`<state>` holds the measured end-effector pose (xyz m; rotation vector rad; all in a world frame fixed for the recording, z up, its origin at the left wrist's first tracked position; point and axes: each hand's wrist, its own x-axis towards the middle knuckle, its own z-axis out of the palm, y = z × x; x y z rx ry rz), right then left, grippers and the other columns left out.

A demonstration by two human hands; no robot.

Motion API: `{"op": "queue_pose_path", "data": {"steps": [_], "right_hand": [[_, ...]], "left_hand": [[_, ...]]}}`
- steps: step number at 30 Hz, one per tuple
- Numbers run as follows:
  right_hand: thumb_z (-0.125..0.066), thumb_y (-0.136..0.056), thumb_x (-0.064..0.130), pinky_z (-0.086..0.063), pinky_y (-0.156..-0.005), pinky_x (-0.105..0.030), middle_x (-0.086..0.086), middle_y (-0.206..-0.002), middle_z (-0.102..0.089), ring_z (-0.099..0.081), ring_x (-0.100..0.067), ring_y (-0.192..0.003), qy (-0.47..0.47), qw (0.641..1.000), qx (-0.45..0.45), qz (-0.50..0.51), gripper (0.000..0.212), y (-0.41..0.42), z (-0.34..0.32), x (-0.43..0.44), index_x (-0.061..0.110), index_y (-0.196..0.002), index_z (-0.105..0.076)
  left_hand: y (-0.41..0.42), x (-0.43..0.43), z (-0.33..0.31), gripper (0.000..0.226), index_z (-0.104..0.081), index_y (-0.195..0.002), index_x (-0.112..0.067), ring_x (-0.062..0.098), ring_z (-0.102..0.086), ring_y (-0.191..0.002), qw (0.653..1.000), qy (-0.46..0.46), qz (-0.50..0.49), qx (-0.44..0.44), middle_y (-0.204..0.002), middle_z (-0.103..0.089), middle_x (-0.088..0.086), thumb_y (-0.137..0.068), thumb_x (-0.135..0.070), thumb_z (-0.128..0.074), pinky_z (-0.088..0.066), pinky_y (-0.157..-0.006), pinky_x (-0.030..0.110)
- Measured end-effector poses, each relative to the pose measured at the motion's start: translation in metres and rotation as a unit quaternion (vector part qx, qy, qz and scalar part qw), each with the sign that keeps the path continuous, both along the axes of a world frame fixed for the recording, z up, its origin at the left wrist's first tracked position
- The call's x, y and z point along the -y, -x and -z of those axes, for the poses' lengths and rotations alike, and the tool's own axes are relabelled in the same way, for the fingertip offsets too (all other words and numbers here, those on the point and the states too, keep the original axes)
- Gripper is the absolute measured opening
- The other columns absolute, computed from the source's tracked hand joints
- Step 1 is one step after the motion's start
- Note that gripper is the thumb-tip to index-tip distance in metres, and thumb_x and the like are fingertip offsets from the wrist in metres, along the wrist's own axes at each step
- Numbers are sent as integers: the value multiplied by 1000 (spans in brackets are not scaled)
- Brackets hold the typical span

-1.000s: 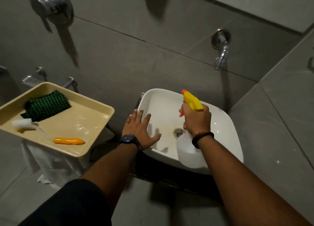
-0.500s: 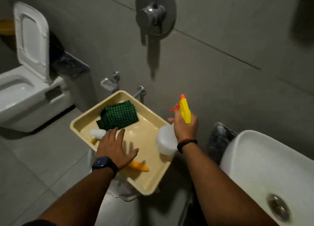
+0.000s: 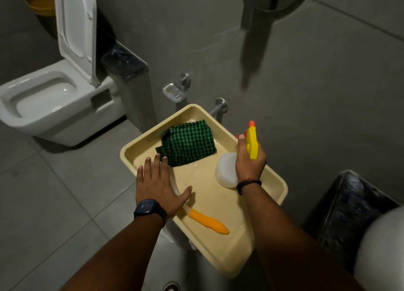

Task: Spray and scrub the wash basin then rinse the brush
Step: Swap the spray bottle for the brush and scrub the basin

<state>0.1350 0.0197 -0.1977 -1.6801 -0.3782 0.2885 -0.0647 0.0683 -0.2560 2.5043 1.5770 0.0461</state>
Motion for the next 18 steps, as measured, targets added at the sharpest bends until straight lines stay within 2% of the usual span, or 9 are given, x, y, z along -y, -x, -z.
{"op": "queue_pose_path", "data": {"steps": [3, 6, 7, 9, 11, 12, 14, 16, 18], "right_hand": [[-61, -89, 32, -40, -68, -3, 17, -95, -62, -58, 10, -82, 14, 1000, -5, -26, 31, 2, 6, 1, 39, -118, -53], [-65, -85, 32, -38, -76, -8, 26, -102, -54, -54, 9, -90, 37, 997, -16, -63, 44, 2, 6, 6, 39, -125, -47], [-67, -83, 32, -39, -80, -11, 24, -106, -54, -54, 6, -96, 52, 996, -23, -74, 51, 3, 7, 10, 36, -129, -46], [-72, -78, 37, -43, -94, -27, 8, -119, -57, -54, -13, -111, 104, 991, -46, -76, 64, 8, 8, 19, 26, -134, -43], [-73, -73, 43, -37, -106, -43, -5, -134, -51, -47, -26, -123, 169, 984, -31, -56, 78, 18, 10, 32, 20, -137, -36], [-73, -72, 44, -35, -108, -46, -9, -138, -48, -43, -29, -126, 195, 980, -14, -40, 81, 25, 10, 40, 18, -138, -34], [-73, -73, 36, -39, -102, -46, -13, -135, -48, -43, -34, -122, 229, 973, 25, 9, 71, 39, 13, 55, 14, -131, -38], [-70, -71, 21, -44, -89, -41, -15, -119, -55, -49, -36, -109, 241, 969, 43, 23, 45, 54, 19, 69, 14, -110, -48], [-67, -71, 18, -46, -83, -39, -11, -107, -58, -52, -32, -101, 288, 952, 49, -93, 31, 65, 29, 79, 17, -97, -51]], "left_hand": [[-1, -3, 2, 108, -8, -148, -18, 30, -1, -145, 1000, -1, -2, -9, -159, -7, 8, -64, -84, -26, 3, -115, 47], [-1, -2, 1, 108, -6, -148, -17, 31, 1, -145, 1000, 2, 7, -13, -159, -5, 9, -65, -83, -30, 3, -115, 48], [0, -2, 0, 109, -5, -148, -17, 31, 2, -145, 1000, 5, 9, -14, -159, -4, 9, -66, -82, -32, 3, -116, 48], [0, 0, -3, 110, -2, -149, -17, 31, 4, -145, 1000, 8, 9, -22, -160, 0, 9, -67, -82, -35, 2, -116, 49], [2, 2, -6, 110, 1, -149, -16, 32, 6, -145, 999, 11, 10, -33, -160, 3, 9, -68, -82, -36, 1, -116, 49], [3, 4, -7, 111, 2, -149, -16, 32, 7, -145, 999, 12, 10, -38, -160, 5, 9, -68, -82, -36, 2, -116, 49], [6, 7, -8, 111, 2, -149, -15, 33, 8, -145, 999, 17, 8, -40, -159, 6, 10, -68, -82, -37, 2, -116, 49], [9, 11, -7, 112, 1, -149, -14, 33, 7, -145, 999, 16, 5, -37, -159, 6, 10, -68, -81, -39, 1, -117, 50], [10, 13, -6, 112, 1, -149, -14, 33, 6, -145, 999, 16, 0, -34, -159, 5, 10, -68, -81, -39, 0, -116, 49]]}}
